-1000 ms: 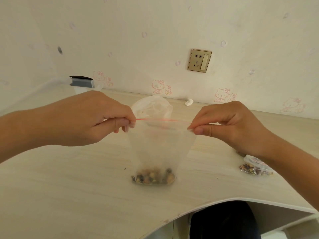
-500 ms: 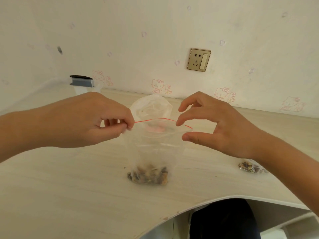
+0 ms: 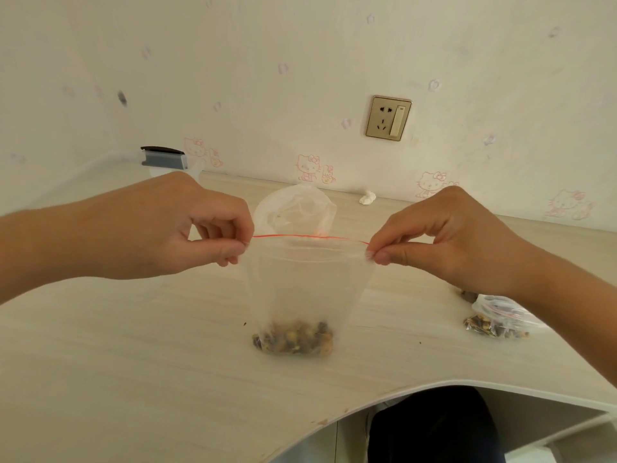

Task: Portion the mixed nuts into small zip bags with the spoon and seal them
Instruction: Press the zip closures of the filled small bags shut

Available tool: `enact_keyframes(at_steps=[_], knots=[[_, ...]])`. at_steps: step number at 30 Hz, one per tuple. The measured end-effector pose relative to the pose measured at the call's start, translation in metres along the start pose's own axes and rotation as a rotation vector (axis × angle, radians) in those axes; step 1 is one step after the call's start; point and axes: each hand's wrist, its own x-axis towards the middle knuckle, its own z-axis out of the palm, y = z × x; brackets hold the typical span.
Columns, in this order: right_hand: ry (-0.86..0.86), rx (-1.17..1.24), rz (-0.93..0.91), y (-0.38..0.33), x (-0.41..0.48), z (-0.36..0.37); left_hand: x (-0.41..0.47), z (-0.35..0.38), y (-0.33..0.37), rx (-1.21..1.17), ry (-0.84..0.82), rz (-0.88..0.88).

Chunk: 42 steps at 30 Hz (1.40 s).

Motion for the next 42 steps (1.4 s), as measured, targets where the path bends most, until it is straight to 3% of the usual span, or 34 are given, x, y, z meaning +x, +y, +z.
enact_keyframes(at_steps=[7, 16, 19, 24, 42], knots=[[0.219, 0.181, 0.020, 0.004, -0.007, 0.021, 0.002, 0.004, 0.000, 0.048, 0.035, -0.008], [0.460, 0.345, 0.060, 0.022, -0.015, 0.058, 0.000, 0.061, -0.001, -0.740, 0.404, -0.278], [0.511, 0.441, 0.047, 0.029, -0.020, 0.067, 0.002, 0.075, 0.002, -0.877, 0.475, -0.384], [0.533, 0.710, 0.167, 0.033, -0.026, 0.081, 0.001, 0.081, 0.002, -0.976, 0.462, -0.493], [0.576, 0.671, 0.120, 0.031, -0.028, 0.080, -0.002, 0.085, 0.008, -0.871, 0.586, -0.331]])
